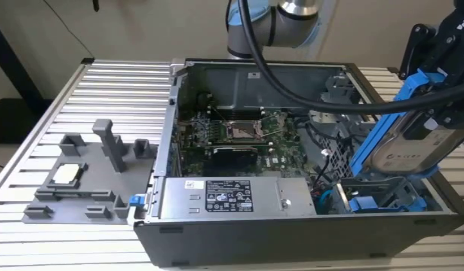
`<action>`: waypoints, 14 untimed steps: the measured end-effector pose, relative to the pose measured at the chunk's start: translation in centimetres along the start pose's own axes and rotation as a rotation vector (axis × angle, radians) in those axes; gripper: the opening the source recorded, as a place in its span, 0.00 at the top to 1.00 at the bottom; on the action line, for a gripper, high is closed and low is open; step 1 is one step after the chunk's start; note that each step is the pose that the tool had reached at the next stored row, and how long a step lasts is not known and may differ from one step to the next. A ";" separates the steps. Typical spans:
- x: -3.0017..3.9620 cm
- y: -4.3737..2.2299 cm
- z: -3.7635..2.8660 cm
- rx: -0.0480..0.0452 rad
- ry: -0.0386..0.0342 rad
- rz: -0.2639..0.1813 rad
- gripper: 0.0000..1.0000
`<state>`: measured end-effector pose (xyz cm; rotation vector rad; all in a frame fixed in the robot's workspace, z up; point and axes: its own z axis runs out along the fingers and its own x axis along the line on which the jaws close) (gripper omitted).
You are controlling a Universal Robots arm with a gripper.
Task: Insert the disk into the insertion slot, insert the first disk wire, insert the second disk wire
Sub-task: 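Insert the disk into the insertion slot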
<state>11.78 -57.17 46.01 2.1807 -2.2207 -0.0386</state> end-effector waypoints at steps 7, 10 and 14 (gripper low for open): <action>-0.01 -0.02 0.60 0.0000 0.0000 0.000 0.67; -0.01 -0.04 0.92 0.0000 0.0000 0.000 0.67; -0.02 -0.05 1.32 0.0000 0.0001 0.000 0.67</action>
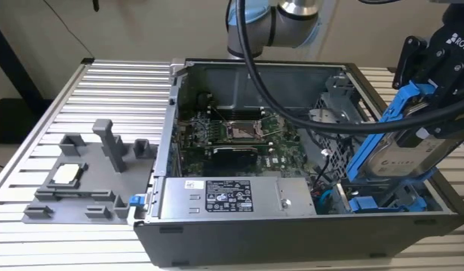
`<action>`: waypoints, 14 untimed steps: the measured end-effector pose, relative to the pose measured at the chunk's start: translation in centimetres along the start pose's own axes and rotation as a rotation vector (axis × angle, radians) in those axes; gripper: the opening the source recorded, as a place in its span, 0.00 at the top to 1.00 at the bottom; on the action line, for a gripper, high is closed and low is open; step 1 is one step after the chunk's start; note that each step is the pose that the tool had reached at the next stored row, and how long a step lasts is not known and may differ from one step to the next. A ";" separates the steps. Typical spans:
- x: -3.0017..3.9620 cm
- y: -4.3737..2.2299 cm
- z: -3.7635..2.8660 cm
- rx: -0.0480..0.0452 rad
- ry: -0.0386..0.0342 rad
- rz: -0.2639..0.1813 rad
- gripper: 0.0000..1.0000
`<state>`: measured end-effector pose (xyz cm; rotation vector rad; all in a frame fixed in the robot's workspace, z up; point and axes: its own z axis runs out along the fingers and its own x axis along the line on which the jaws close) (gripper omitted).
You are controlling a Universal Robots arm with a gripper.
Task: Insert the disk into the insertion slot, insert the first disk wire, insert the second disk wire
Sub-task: 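Insert the disk into the insertion slot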
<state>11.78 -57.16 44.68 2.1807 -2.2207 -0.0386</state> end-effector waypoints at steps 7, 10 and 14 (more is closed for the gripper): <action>-0.01 -0.02 0.54 0.0000 0.0000 0.000 0.67; -0.01 -0.03 0.74 0.0000 -0.0001 0.000 0.67; -0.01 -0.04 1.01 0.0000 0.0000 0.000 0.67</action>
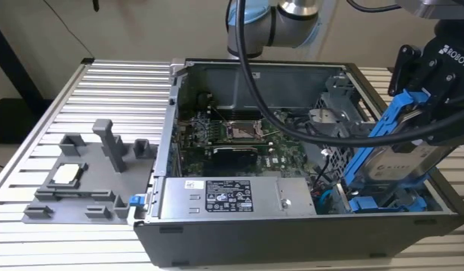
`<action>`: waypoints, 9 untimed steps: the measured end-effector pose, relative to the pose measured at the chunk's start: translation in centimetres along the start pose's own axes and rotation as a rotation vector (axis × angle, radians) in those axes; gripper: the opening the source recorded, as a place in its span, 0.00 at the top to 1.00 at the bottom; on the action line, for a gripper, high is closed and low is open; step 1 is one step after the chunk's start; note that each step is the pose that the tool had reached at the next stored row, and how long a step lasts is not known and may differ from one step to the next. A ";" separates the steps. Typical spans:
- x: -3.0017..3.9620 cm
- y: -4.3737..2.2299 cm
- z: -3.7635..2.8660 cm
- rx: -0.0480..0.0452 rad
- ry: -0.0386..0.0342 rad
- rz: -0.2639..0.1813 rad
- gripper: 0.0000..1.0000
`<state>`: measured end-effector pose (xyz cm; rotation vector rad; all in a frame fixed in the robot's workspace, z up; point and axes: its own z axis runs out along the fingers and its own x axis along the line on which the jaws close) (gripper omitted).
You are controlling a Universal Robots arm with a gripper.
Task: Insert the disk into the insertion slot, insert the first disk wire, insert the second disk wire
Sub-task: 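Insert the disk into the insertion slot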
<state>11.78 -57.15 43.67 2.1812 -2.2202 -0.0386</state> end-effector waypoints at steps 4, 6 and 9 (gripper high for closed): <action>0.00 -0.01 0.29 0.0000 0.0000 0.000 0.67; 0.00 -0.02 0.43 0.0000 -0.0018 0.000 0.67; 0.00 -0.02 0.56 -0.0002 -0.0141 -0.001 0.67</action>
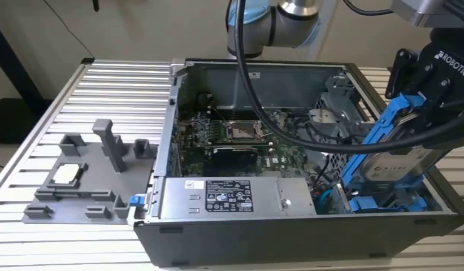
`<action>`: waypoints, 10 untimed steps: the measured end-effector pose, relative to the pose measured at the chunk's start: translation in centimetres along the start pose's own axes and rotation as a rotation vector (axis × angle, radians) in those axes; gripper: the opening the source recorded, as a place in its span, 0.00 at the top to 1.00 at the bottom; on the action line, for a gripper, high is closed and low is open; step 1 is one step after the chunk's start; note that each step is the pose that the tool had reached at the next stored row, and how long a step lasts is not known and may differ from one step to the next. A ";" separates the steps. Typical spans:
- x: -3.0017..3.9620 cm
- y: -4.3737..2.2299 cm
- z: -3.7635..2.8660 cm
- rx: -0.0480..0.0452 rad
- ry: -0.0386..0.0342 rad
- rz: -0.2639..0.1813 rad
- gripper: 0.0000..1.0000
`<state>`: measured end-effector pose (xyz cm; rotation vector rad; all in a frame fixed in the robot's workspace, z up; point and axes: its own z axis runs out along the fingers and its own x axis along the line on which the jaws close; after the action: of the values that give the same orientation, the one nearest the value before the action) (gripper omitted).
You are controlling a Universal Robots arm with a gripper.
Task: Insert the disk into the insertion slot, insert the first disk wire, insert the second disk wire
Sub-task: 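Insert the disk into the insertion slot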
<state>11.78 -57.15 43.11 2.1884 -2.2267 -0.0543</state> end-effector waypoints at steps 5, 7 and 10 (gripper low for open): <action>0.00 -0.31 0.38 -0.0005 -0.0049 0.000 0.67; -0.01 -0.51 0.54 -0.0010 -0.0048 0.000 0.67; -0.01 -0.68 0.78 -0.0013 -0.0046 0.000 0.67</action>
<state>12.43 -57.15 42.30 2.1900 -2.2283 -0.0609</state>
